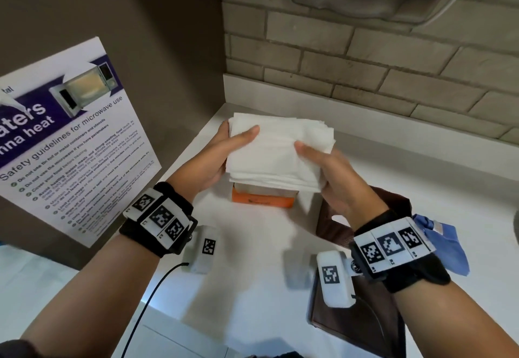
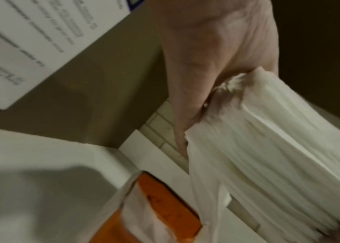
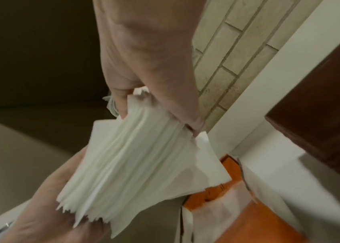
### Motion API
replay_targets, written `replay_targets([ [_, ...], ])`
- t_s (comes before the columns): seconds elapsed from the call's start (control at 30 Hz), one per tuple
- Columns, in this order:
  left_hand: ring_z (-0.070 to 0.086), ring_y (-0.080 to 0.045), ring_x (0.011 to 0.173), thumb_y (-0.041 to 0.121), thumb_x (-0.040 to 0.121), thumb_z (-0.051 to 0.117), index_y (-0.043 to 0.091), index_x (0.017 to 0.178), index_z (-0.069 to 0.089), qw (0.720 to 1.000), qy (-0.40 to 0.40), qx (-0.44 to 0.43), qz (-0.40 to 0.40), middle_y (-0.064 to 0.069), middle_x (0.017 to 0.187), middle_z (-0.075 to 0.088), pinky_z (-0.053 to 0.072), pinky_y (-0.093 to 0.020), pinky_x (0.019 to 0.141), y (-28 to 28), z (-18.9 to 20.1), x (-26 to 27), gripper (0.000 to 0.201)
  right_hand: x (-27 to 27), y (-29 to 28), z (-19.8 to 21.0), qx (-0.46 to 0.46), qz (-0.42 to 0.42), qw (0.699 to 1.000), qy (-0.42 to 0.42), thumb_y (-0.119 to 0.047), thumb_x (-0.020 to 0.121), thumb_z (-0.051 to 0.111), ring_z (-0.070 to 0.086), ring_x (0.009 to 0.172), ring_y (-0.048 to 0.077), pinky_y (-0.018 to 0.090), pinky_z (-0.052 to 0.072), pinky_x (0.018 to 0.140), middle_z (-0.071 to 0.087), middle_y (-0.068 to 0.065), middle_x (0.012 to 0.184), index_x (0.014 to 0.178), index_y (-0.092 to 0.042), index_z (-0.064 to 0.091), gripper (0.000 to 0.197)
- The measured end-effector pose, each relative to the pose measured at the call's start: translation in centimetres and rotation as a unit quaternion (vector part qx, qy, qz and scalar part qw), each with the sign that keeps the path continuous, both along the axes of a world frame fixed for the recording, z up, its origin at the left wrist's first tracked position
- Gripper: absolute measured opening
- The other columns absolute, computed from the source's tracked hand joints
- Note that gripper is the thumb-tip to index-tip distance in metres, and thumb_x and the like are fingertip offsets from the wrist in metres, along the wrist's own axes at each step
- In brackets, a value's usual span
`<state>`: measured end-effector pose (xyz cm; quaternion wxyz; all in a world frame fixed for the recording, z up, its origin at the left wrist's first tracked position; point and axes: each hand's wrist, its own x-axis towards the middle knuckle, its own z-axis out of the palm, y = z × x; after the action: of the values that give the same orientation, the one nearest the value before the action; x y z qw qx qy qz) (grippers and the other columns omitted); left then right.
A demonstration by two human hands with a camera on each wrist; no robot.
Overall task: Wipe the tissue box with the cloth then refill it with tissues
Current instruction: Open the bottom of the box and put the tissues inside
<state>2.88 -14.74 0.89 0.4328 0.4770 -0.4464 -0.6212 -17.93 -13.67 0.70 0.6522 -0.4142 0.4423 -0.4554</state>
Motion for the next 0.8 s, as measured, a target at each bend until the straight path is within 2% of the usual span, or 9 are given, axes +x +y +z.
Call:
replay_targets([
  [0.07, 0.070, -0.001, 0.098, 0.031, 0.091, 0.063, 0.028, 0.138, 0.033, 1.000, -0.023, -0.010, 0.003, 0.009, 0.122, 0.063, 0.057, -0.018, 0.075, 0.1, 1.1, -1.2, 0.057, -0.9, 0.0, 1.2, 0.009, -0.022, 1.000, 0.002, -0.020, 0.088, 0.064, 0.069, 0.102, 0.023, 0.031, 0.055, 0.085, 0.072, 0.009, 0.110, 0.121, -0.005, 0.061, 0.036],
  [0.13, 0.070, 0.000, 0.091, 0.033, 0.088, 0.066, 0.035, 0.140, 0.024, 0.999, -0.049, -0.013, 0.007, 0.012, 0.120, 0.060, 0.056, -0.019, 0.069, 0.0, 1.9, -2.4, 0.067, -2.1, 0.2, 1.9, 0.021, -0.022, 0.999, 0.018, -0.029, 0.087, 0.065, 0.066, 0.106, 0.028, 0.038, 0.053, 0.091, 0.070, 0.012, 0.115, 0.121, -0.007, 0.061, 0.041],
  [0.2, 0.068, -0.007, 0.097, 0.032, 0.087, 0.068, 0.034, 0.142, 0.021, 0.999, -0.046, -0.005, 0.005, 0.006, 0.123, 0.059, 0.056, -0.023, 0.073, 0.1, 2.5, -3.6, 0.073, -3.3, 0.6, 2.6, 0.030, -0.014, 0.999, 0.037, -0.036, 0.086, 0.065, 0.067, 0.106, 0.026, 0.039, 0.053, 0.090, 0.071, 0.008, 0.114, 0.119, -0.012, 0.063, 0.041],
  [0.33, 0.067, -0.013, 0.098, 0.023, 0.090, 0.067, 0.027, 0.140, 0.025, 1.000, -0.001, 0.025, 0.000, -0.004, 0.126, 0.060, 0.060, -0.024, 0.075, 0.4, 3.4, -6.5, 0.065, -5.8, 1.8, 4.3, 0.039, -0.017, 0.998, 0.043, -0.046, 0.084, 0.065, 0.070, 0.101, 0.018, 0.036, 0.054, 0.087, 0.073, 0.003, 0.109, 0.117, -0.016, 0.064, 0.044],
  [0.47, 0.065, -0.015, 0.105, 0.023, 0.091, 0.065, 0.031, 0.135, 0.022, 0.999, 0.019, 0.010, -0.027, 0.000, 0.123, 0.058, 0.057, -0.033, 0.090, 1.0, 3.9, -10.5, 0.062, -9.2, 3.3, 5.9, 0.016, -0.083, 0.992, 0.093, -0.041, 0.086, 0.065, 0.069, 0.101, 0.018, 0.032, 0.057, 0.075, 0.073, 0.001, 0.110, 0.124, -0.017, 0.060, 0.046],
  [0.57, 0.065, -0.014, 0.105, 0.022, 0.091, 0.065, 0.028, 0.141, 0.019, 0.997, 0.063, 0.005, -0.038, 0.006, 0.112, 0.062, 0.053, -0.039, 0.097, 1.1, 4.1, -14.1, 0.068, -12.0, 5.0, 7.2, 0.005, -0.126, 0.988, 0.091, -0.034, 0.088, 0.063, 0.068, 0.104, 0.019, 0.035, 0.056, 0.080, 0.072, 0.003, 0.113, 0.124, -0.013, 0.059, 0.042],
  [0.63, 0.064, -0.017, 0.111, 0.023, 0.091, 0.065, 0.026, 0.144, 0.018, 0.994, 0.089, 0.016, -0.056, 0.005, 0.110, 0.065, 0.050, -0.045, 0.100, 1.2, 4.1, -16.3, 0.071, -13.8, 6.1, 7.9, -0.002, -0.148, 0.986, 0.082, -0.030, 0.091, 0.060, 0.069, 0.103, 0.019, 0.035, 0.057, 0.082, 0.072, 0.005, 0.113, 0.124, -0.011, 0.060, 0.038],
  [0.73, 0.063, -0.019, 0.113, 0.023, 0.092, 0.063, 0.025, 0.144, 0.020, 0.992, 0.090, 0.034, -0.084, 0.002, 0.115, 0.063, 0.051, -0.043, 0.098, 1.1, 3.0, -18.7, 0.067, -15.6, 7.3, 7.3, -0.007, -0.168, 0.981, 0.095, -0.027, 0.091, 0.060, 0.068, 0.105, 0.022, 0.038, 0.054, 0.090, 0.070, 0.007, 0.115, 0.125, -0.011, 0.059, 0.038],
  [0.8, 0.062, -0.020, 0.113, 0.024, 0.094, 0.061, 0.023, 0.143, 0.020, 0.993, 0.060, 0.045, -0.093, -0.002, 0.125, 0.060, 0.051, -0.042, 0.098, 1.1, 1.2, -19.5, 0.063, -16.2, 7.4, 5.4, 0.013, -0.168, 0.979, 0.114, -0.027, 0.090, 0.063, 0.068, 0.104, 0.022, 0.040, 0.053, 0.092, 0.071, 0.008, 0.114, 0.125, -0.011, 0.059, 0.039],
])
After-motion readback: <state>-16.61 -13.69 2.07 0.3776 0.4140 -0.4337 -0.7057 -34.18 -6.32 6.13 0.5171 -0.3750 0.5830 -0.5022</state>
